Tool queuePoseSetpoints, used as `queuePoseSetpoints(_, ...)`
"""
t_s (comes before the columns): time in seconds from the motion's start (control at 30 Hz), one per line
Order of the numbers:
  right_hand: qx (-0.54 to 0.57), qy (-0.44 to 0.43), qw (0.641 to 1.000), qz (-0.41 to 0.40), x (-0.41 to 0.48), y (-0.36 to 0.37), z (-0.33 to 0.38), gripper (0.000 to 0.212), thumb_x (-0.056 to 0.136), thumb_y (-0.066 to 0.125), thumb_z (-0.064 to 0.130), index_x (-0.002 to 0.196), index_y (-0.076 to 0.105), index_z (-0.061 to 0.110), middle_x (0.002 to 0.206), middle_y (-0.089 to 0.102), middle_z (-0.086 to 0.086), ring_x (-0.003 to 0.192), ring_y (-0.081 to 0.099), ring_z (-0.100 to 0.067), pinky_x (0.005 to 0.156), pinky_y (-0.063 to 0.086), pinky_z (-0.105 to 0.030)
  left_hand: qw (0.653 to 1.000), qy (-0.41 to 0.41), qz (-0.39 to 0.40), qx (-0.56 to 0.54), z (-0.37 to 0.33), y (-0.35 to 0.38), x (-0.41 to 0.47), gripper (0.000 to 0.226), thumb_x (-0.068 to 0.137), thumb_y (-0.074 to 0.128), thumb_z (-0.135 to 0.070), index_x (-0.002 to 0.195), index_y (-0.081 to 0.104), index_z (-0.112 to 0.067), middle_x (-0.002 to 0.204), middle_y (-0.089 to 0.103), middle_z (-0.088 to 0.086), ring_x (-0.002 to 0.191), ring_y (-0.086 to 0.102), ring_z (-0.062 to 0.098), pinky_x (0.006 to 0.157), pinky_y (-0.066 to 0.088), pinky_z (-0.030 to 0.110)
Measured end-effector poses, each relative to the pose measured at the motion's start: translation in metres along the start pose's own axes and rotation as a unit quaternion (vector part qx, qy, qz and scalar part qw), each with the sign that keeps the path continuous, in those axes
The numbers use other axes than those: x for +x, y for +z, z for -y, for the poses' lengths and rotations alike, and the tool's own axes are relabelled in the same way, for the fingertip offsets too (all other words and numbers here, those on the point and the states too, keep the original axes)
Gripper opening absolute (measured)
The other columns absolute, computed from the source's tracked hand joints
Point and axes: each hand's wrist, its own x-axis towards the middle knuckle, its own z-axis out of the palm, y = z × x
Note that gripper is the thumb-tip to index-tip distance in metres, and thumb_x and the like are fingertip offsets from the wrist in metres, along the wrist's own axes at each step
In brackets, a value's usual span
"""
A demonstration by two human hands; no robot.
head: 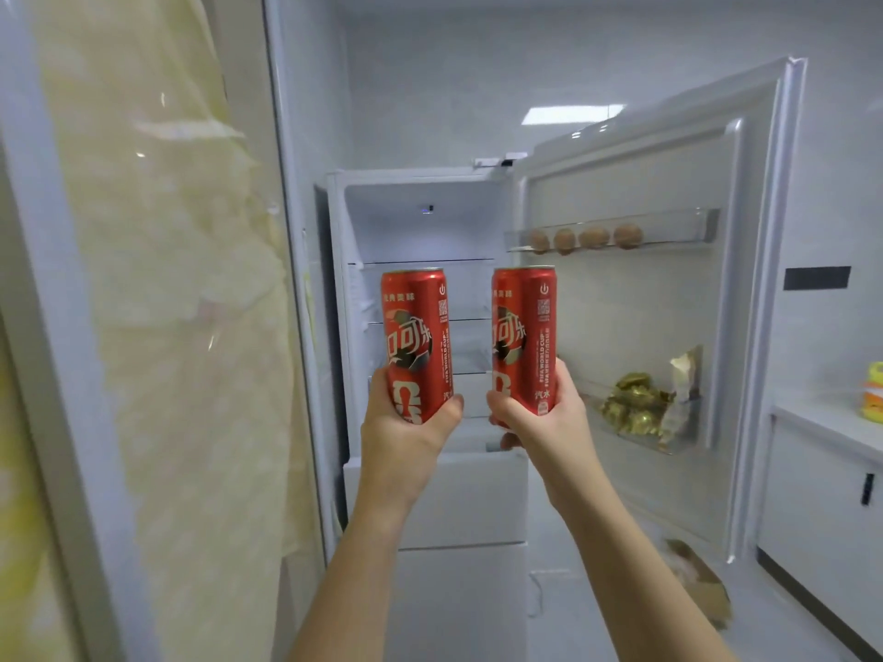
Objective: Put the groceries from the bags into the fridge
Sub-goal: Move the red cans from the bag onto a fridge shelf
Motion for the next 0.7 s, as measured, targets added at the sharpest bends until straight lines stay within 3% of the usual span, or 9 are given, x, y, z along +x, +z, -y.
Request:
queuePoseSetpoints(0.3,-0.004,-0.007,1.000,-0.002,0.009,0.004,-0.002,0.047,0.080,0.077,0.011,0.110,0.052,0.037,0.099,0.064,-0.005,0.086,0.067,-0.028,0.055,0.056,-0.029,1.000,0.016,-0.005,-0.002,0.000,-0.004,0.009,0.044,0.081,0.075,-0.033,0.109,0.043,-0.042,0.106,0.059,-0.018,0.097,0.064,0.011,0.083,0.058,0.032)
queuePoseSetpoints(0.7,-0.004,0.012,1.000,0.010,0.024,-0.009,-0.019,0.045,0.081,0.075,0.010,0.104,0.051,0.039,0.095,0.064,-0.001,0.086,0.067,-0.027,0.056,0.057,-0.028,1.000,0.007,-0.027,0.002,0.017,0.011,0.020,0.049,0.082,0.075,-0.031,0.119,0.043,-0.036,0.105,0.058,-0.019,0.093,0.062,0.005,0.081,0.057,0.025)
